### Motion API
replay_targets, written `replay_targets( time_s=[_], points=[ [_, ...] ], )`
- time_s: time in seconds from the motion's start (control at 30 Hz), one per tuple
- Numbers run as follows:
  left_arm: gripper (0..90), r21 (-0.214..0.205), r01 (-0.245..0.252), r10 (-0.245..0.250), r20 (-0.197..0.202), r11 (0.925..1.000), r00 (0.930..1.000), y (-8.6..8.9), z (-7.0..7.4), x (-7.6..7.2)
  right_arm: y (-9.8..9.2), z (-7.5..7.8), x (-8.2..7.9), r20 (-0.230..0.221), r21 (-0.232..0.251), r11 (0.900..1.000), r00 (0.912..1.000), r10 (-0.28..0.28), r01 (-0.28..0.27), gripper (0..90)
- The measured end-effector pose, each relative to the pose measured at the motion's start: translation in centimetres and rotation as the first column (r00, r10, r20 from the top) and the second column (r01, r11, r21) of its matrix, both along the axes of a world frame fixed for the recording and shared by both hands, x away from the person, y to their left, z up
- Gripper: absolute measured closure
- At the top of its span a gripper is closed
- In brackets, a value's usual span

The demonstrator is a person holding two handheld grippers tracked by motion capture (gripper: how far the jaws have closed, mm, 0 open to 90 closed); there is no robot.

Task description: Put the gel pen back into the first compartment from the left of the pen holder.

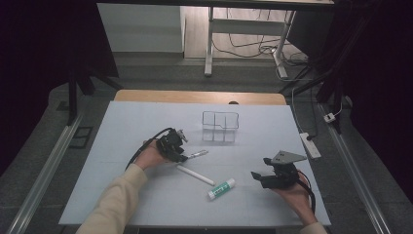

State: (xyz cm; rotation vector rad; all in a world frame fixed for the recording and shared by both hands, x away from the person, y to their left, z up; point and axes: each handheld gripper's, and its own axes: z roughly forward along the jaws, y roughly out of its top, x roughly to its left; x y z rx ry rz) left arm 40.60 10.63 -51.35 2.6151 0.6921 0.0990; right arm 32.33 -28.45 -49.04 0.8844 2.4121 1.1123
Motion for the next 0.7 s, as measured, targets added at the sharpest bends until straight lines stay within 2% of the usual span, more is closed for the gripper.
replay_targets(
  time_s=[0.47, 0.7],
  points=[
    [77.8, 0.016, 0.101, -0.101, 0.017, 0.9948, 0.9948, -0.38, 0.07, -0.03, -0.05, -0.06, 0.10, -0.006, -0.004, 0.9999, 0.9998, -0.017, 0.017, 25.4],
    [79.0, 0.039, 0.105, -0.107, 0.035, 0.9937, 0.9937, -0.72, 0.13, -0.32, -0.02, 0.03, 0.01, -0.005, -0.002, 0.9998, 0.9998, -0.020, 0.020, 25.5]
  ],
)
